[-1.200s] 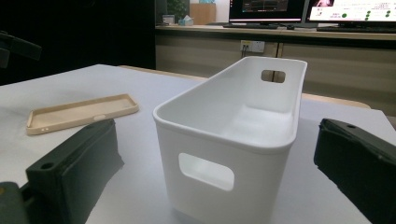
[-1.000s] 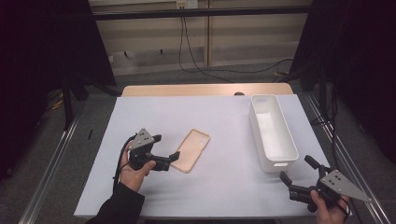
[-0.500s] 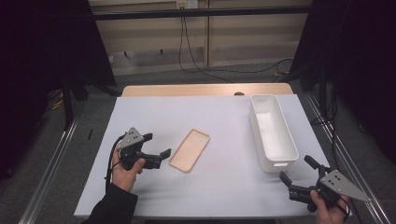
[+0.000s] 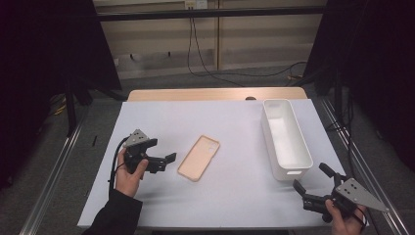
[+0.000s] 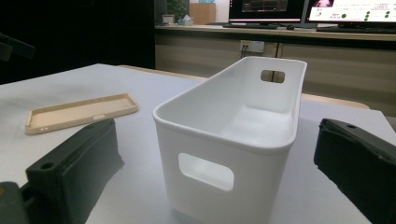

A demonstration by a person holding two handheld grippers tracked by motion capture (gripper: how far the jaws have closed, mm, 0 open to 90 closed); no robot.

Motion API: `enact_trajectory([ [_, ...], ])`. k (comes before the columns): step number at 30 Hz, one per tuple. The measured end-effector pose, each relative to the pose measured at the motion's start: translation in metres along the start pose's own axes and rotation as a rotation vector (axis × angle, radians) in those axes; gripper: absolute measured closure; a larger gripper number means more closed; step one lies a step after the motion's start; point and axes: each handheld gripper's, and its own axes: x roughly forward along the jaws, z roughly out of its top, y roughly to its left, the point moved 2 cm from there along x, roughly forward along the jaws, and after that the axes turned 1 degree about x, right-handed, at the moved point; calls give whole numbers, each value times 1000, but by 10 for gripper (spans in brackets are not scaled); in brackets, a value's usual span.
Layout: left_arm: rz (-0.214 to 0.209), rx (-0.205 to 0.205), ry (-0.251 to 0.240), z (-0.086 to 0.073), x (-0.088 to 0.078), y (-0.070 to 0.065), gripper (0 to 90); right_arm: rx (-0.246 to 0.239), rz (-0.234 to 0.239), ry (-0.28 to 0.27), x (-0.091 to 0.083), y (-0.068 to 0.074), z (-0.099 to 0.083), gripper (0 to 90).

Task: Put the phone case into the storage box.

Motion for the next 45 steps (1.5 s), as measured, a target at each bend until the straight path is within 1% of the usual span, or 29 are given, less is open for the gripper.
enact_trajectory([
  [1, 0, 0, 0, 0, 0, 0, 46, 1, -1, 1, 0, 0, 0, 0],
  [3, 2, 6, 29, 0, 2, 0, 46, -2, -1, 3, 0, 0, 0, 0],
  [4, 1, 14, 35, -1, 3, 1, 46, -2, 0, 3, 0, 0, 0, 0],
  [6, 5, 16, 38, 0, 3, 1, 45, -2, 0, 2, 0, 0, 0, 0],
  [7, -6, 25, 49, 1, 6, 1, 40, -3, -1, 5, 0, 0, 0, 0],
  [8, -6, 25, 49, 1, 6, 1, 43, -3, -1, 5, 0, 0, 0, 0],
  [9, -13, 31, 71, 3, 9, 1, 48, -2, 0, 7, 0, 0, 0, 0],
  [10, -13, 31, 71, 3, 9, 1, 47, -2, -2, 5, 0, 0, 0, 0],
  [11, -21, 36, 92, 5, 12, 0, 52, -2, -1, 6, 0, 0, 0, 0],
  [13, -29, 50, 107, 8, 14, 0, 53, -1, -1, 7, 0, 0, -1, 0],
  [14, -29, 50, 107, 8, 14, 0, 54, -1, 0, 7, 0, 0, 0, 0],
  [18, -42, 44, 140, 12, 21, 0, 52, 4, 2, 8, 1, 0, -1, 0],
  [19, -38, 54, 152, 12, 23, 1, 54, 0, 1, 5, 1, 0, 0, 0],
  [22, -44, 55, 176, 11, 30, 2, 50, -4, 3, 8, 2, 0, -1, 0],
  [24, -46, 41, 200, 12, 34, 3, 51, -4, 3, 10, 2, -1, -1, 0],
  [27, -64, 42, 214, 15, 39, 2, 51, -3, 5, 6, 2, 0, 0, 0],
  [28, -65, 50, 220, 16, 41, 2, 50, -3, 6, 6, 2, 0, 0, 0],
  [29, -65, 50, 220, 16, 41, 2, 50, -2, 6, 8, 2, 0, -1, 0],
  [30, -62, 63, 238, 16, 43, 0, 50, -1, 6, 8, 2, 0, -1, 0],
  [33, -63, 68, 250, 15, 44, 0, 51, -1, 6, 7, 2, 0, -1, 0],
  [34, -56, 79, 264, 15, 44, 0, 54, -3, 7, 8, 2, 0, -1, 0],
  [36, -51, 82, 276, 14, 43, 0, 63, -4, 8, 9, 2, 0, -1, 0],
  [37, -44, 88, 294, 13, 44, 1, 65, -3, 8, 9, 2, 0, -1, 0],
  [38, -44, 88, 294, 13, 44, 1, 68, -3, 9, 7, 2, 0, -1, 0],
  [39, -37, 84, 321, 12, 46, 2, 76, -4, 8, 8, 2, 0, -1, 0],
  [40, -37, 84, 321, 12, 46, 2, 83, -3, 8, 9, 2, 0, -1, 0],
  [42, -31, 83, 347, 9, 52, 2, 101, -4, 8, 11, 2, 0, -1, 0],
  [43, -33, 79, 357, 8, 56, 0, 153, -4, 7, 12, 2, 0, -1, 0],
  [45, -33, 83, 367, 8, 58, -1, 151, -5, 8, 12, 2, 0, -1, 0],
])
